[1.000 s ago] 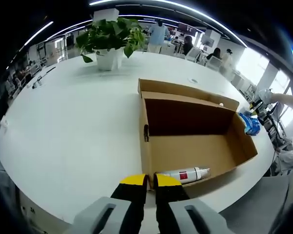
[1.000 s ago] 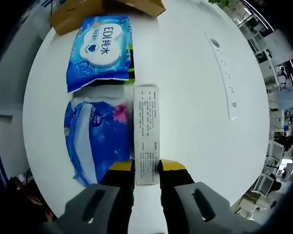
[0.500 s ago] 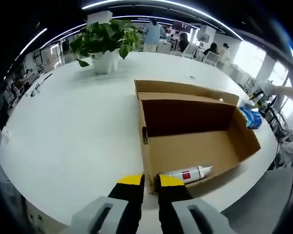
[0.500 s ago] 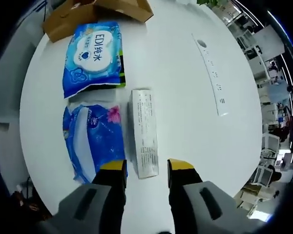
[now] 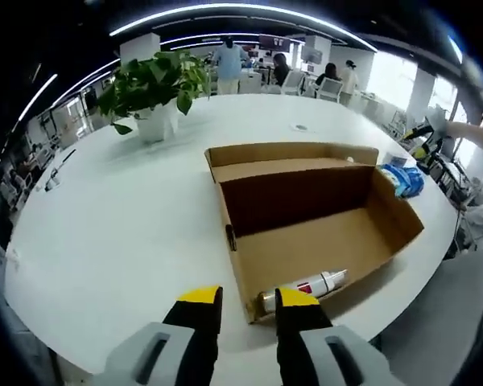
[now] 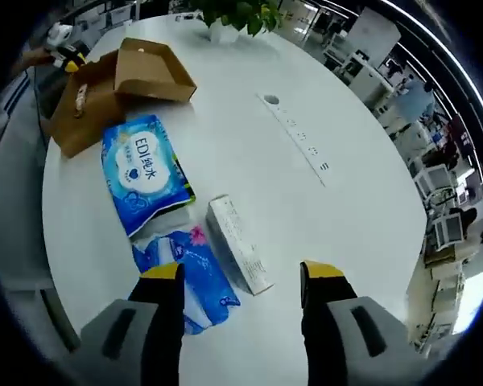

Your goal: Operate the shoe box by opening the lid, removing the specified soft item, and placing it in the target area until the item is outside and the box remains undamaged.

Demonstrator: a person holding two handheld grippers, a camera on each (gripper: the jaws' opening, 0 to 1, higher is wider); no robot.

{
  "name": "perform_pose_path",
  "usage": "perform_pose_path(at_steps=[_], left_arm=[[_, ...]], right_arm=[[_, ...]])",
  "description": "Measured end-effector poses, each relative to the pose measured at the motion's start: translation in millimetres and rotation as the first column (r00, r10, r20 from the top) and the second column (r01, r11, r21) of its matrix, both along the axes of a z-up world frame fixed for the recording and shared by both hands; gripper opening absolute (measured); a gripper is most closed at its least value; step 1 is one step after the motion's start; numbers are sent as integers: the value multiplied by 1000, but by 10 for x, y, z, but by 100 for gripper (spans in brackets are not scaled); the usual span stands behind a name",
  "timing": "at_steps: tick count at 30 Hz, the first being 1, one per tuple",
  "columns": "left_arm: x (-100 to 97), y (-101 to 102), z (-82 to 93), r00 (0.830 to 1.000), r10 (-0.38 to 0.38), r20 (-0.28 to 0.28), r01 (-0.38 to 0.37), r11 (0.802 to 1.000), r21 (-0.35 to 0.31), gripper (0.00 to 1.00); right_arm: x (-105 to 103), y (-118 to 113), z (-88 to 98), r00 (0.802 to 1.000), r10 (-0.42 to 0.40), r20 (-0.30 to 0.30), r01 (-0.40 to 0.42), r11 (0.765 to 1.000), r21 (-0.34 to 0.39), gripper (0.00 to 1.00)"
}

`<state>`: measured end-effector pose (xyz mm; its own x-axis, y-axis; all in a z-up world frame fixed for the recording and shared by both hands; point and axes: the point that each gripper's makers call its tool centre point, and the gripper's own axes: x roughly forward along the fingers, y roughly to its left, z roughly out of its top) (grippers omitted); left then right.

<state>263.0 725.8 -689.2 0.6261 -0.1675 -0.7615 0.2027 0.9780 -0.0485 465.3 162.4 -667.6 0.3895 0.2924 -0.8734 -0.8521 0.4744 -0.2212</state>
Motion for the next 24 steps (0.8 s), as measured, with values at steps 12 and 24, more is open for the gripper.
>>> perform_pose_path(at_steps=[12,24], left_arm=[[79,-116,128,991,-136,18,136,991,3,34],[190,-351,136,955,-296,-7,296,955,27,43]], right_arm=[[-339,190,338,996,-60,64,54,994,94,73],[-693,222,548,977,-178,116,150,965,215,86]])
